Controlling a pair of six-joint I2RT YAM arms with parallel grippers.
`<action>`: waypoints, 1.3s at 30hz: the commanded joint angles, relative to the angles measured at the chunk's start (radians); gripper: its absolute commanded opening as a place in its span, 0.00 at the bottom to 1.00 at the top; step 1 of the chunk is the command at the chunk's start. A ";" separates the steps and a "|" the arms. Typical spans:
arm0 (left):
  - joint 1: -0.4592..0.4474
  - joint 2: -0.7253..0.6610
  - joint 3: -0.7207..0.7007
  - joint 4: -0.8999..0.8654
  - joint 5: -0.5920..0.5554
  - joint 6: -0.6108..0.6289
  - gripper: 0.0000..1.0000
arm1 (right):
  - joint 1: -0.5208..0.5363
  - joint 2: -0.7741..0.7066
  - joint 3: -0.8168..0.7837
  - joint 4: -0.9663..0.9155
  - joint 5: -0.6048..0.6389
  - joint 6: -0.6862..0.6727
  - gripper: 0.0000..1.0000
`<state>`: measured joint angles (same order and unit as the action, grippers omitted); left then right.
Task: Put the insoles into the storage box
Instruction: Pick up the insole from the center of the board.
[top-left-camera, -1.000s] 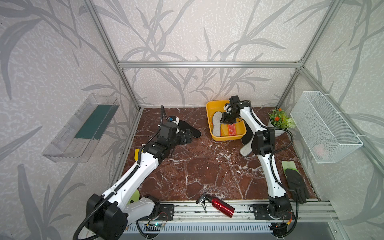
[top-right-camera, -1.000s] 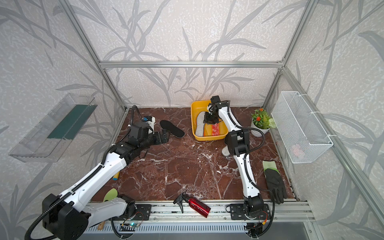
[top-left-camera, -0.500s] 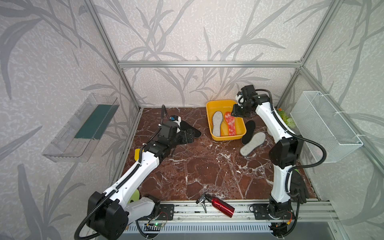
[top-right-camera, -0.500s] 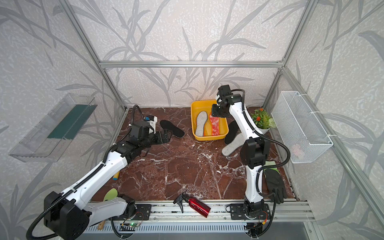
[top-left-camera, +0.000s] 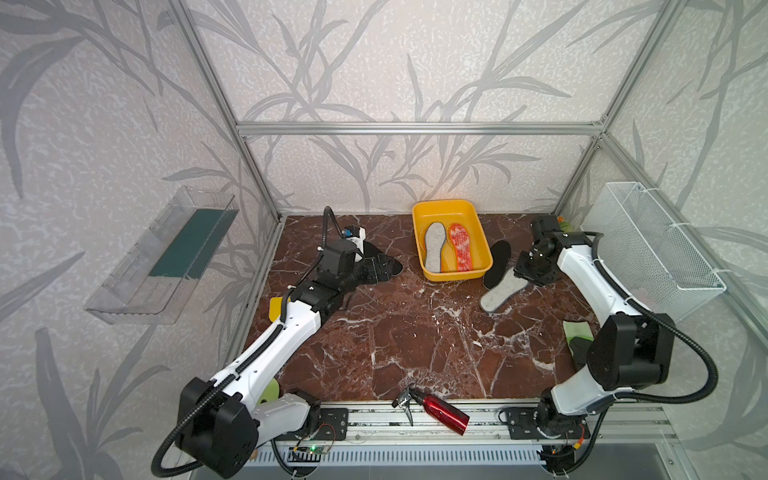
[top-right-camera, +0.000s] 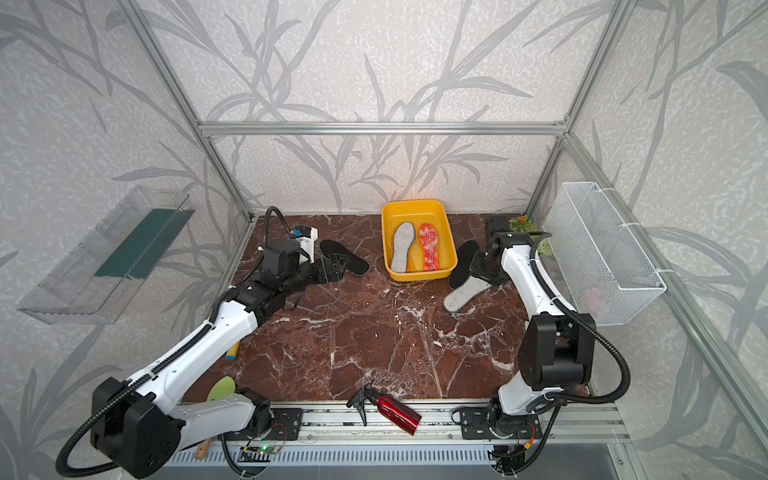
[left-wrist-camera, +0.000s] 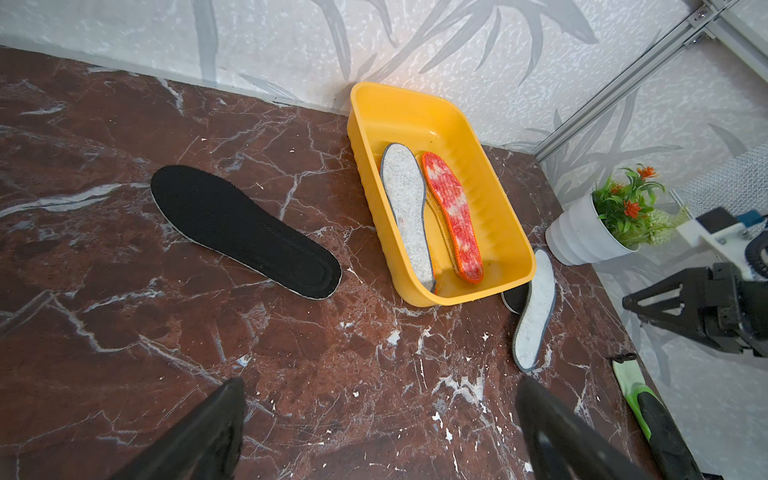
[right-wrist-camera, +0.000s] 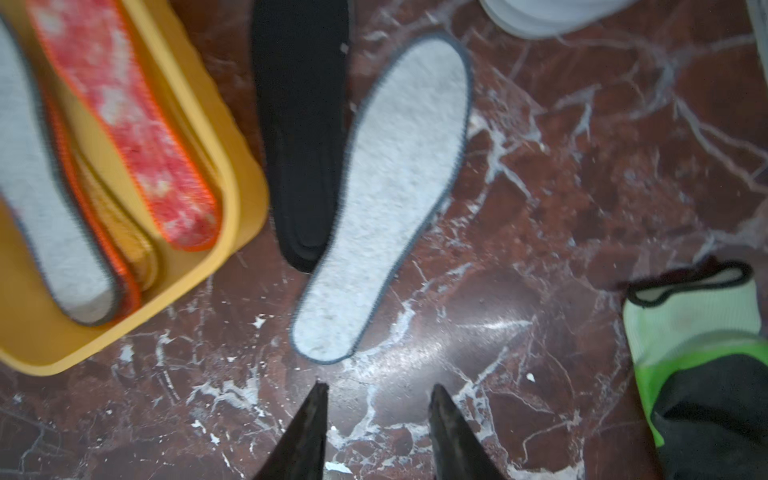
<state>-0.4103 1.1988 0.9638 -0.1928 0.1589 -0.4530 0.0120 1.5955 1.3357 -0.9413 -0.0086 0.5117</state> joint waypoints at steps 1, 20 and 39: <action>-0.003 0.015 -0.011 0.028 -0.003 0.017 0.99 | -0.013 -0.014 -0.069 0.044 -0.033 0.051 0.41; -0.001 0.034 0.011 -0.043 -0.016 0.058 0.99 | -0.020 0.227 -0.099 0.207 -0.140 0.119 0.43; -0.002 0.029 0.016 -0.058 -0.031 0.050 0.99 | -0.028 0.343 -0.099 0.242 -0.094 0.184 0.44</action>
<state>-0.4103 1.2324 0.9638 -0.2325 0.1459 -0.4175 -0.0132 1.8980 1.2343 -0.7101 -0.1352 0.6846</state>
